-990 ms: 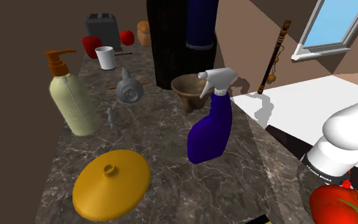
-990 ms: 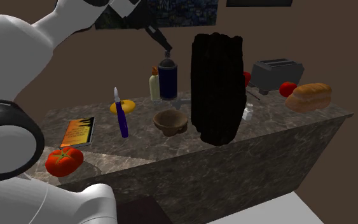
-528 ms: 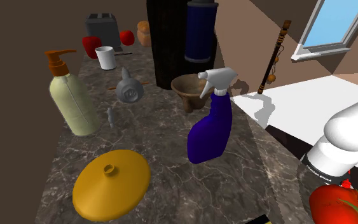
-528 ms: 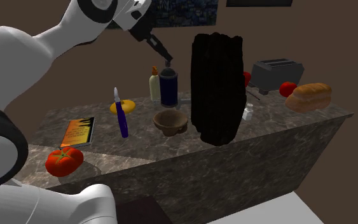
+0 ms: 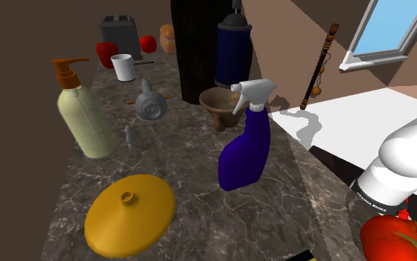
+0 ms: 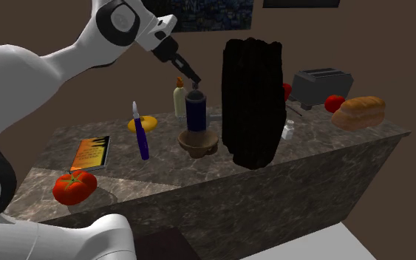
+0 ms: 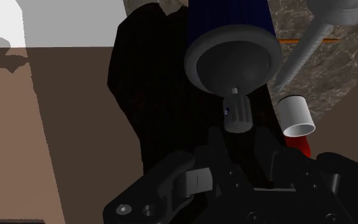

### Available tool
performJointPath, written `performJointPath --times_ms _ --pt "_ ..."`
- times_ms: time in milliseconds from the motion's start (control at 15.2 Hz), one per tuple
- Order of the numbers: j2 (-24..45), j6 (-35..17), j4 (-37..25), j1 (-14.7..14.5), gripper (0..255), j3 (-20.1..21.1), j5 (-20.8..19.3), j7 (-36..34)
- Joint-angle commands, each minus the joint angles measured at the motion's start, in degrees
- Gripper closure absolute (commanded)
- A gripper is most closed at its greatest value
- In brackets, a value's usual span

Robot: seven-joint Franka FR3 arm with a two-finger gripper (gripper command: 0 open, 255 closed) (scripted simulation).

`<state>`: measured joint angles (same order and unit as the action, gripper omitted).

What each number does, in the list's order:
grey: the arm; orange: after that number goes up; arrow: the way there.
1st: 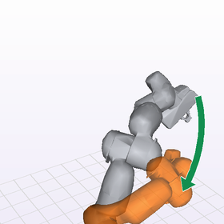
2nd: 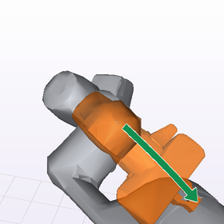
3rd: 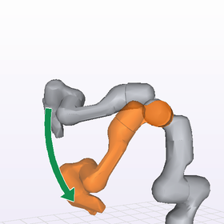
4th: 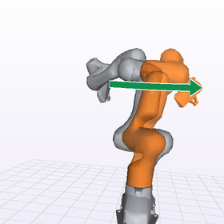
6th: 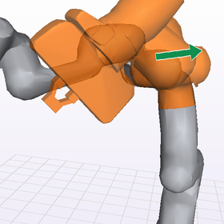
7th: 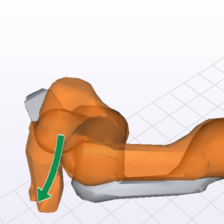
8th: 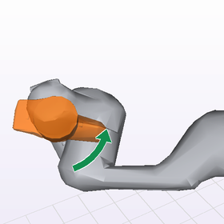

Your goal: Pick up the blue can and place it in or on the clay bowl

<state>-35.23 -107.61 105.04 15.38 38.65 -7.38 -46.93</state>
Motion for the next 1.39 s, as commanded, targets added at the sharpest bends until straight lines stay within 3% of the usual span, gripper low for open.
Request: performJointPath --times_ms 0,660,1122,1188,1320 --pt "-0.8 -1.5 2.2 -0.4 255 -0.1 0.2 -0.4" --pt "-3.8 -8.0 11.9 -2.2 255 0.0 1.0 -2.3" --pt "-3.8 -8.0 11.9 -2.2 255 0.0 1.0 -2.3" --pt "-3.8 -8.0 11.9 -2.2 0 0.0 1.0 -2.3" --pt "-3.8 -8.0 11.9 -2.2 0 0.0 1.0 -2.3"
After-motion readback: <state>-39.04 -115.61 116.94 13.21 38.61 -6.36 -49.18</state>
